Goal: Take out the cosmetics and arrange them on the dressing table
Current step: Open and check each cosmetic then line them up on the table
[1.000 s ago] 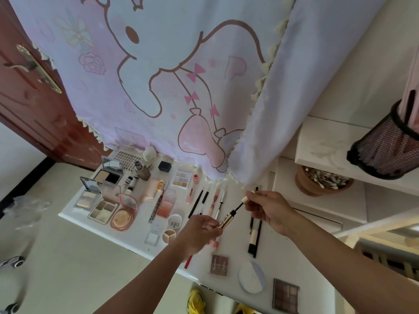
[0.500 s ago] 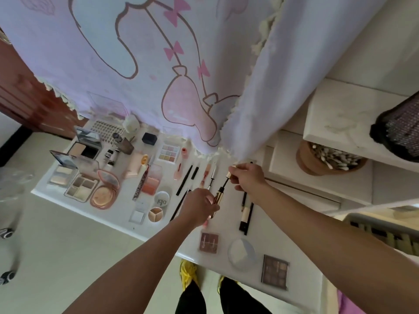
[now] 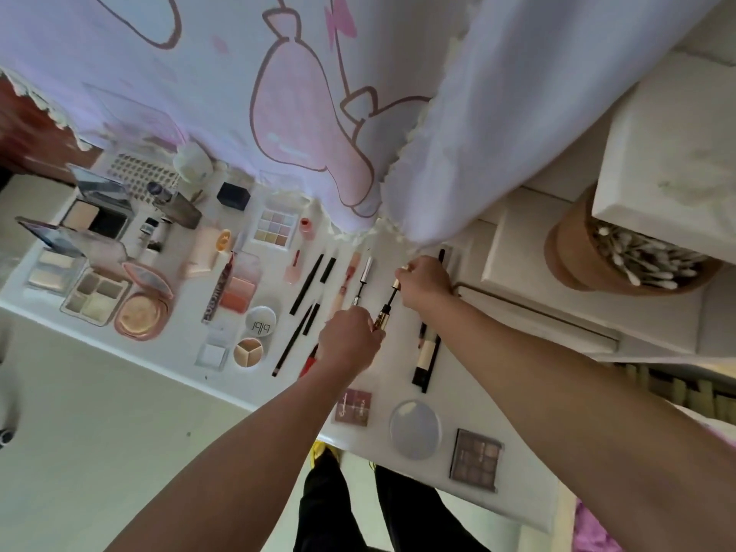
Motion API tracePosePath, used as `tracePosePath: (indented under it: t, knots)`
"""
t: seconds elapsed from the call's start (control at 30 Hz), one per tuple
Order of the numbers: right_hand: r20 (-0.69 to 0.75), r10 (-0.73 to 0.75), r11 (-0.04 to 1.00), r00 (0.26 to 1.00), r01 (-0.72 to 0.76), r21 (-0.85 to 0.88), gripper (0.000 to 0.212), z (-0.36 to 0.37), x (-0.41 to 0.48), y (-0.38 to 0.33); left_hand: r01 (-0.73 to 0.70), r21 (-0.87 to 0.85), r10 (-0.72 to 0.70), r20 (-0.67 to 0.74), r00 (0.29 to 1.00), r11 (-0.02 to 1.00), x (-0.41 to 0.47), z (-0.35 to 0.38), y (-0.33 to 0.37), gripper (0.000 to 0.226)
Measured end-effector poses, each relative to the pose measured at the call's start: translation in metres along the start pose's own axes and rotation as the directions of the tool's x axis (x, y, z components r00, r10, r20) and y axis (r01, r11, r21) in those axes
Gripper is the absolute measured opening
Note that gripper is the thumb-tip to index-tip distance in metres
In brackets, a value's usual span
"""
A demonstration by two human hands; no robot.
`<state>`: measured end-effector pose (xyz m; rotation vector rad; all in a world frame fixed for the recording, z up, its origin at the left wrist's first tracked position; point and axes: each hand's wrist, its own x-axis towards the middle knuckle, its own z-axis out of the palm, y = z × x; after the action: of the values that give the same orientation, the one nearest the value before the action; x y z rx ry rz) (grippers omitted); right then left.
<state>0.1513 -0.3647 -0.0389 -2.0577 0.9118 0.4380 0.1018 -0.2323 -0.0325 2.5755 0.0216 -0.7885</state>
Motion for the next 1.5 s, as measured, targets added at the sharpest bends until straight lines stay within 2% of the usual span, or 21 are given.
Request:
tracePosePath:
  t: [0.33,0.63,0.83,0.93,1.03,1.13,1.23,1.37,1.5]
  knots:
    - [0.015,0.016,0.997,1.000,-0.015,-0.080,0.019,0.011,0.022,0.004,0.001,0.126,-0.004,0.027,1.000,0.992,0.011,0.006,0.001,0.020]
    - [0.004,-0.047,0.990,0.999,0.047,-0.130,0.028,0.012,0.020,0.011,-0.036,0.117,0.035,0.018,0.999,0.992,0.010,0.003,-0.004,0.022]
    - [-0.004,-0.110,0.975,0.994,0.107,-0.194,0.027,0.002,-0.006,0.003,-0.078,0.102,0.082,-0.029,0.996,0.992,0.001,-0.022,-0.010,0.025]
    - [-0.010,-0.175,0.972,0.985,0.171,-0.162,0.025,-0.004,-0.026,0.004,-0.118,0.106,0.125,-0.055,0.991,0.987,-0.009,-0.037,-0.013,0.026]
    - [0.003,-0.213,0.970,0.977,0.212,-0.116,0.019,-0.012,-0.057,0.017,-0.159,0.094,0.167,-0.081,0.983,0.983,-0.023,-0.048,-0.024,0.024]
    - [0.054,-0.231,0.955,0.971,0.237,-0.177,0.020,-0.014,-0.088,0.040,-0.170,0.072,0.175,-0.070,0.982,0.983,-0.037,-0.055,-0.040,0.023]
    - [0.132,-0.258,0.887,0.957,0.289,-0.361,0.032,-0.008,-0.117,0.063,-0.184,0.068,0.189,-0.067,0.980,0.981,-0.051,-0.060,-0.059,0.019]
    - [0.304,-0.296,0.695,0.905,0.423,-0.581,0.052,0.017,-0.141,0.087,-0.214,0.079,0.219,-0.072,0.973,0.974,-0.065,-0.060,-0.081,0.018]
    - [0.357,-0.320,0.512,0.877,0.478,-0.714,0.065,0.043,-0.145,0.098,-0.219,0.037,0.221,-0.066,0.973,0.975,-0.075,-0.059,-0.093,0.020]
